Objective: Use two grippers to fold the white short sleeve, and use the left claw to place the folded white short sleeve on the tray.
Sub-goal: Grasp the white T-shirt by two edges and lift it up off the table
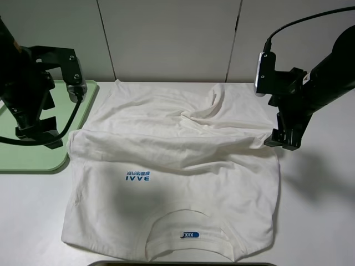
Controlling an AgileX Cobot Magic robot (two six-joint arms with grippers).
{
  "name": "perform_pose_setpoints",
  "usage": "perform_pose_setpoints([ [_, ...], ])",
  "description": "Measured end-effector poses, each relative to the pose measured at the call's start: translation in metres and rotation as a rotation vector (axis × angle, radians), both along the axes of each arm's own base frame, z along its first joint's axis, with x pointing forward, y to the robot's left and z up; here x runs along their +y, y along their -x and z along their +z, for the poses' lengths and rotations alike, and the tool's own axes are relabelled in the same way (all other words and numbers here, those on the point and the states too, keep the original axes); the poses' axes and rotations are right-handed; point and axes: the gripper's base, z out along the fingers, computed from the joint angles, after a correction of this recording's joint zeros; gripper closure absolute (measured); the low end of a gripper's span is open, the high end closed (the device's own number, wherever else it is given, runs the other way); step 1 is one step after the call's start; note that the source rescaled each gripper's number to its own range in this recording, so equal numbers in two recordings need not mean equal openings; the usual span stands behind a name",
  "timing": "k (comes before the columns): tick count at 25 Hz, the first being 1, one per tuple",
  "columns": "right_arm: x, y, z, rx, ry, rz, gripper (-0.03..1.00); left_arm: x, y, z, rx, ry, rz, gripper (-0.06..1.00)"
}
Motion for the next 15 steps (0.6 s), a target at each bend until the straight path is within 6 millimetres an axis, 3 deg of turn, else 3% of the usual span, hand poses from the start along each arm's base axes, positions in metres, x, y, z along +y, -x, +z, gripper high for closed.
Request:
perform_pose_setpoints([
  [15,0.004,-0.018,-0.057,0.085,0.014,-0.022,-0.03,-0.006,-0.008,-0.014,0.031,0.027,-0.011,0.02],
])
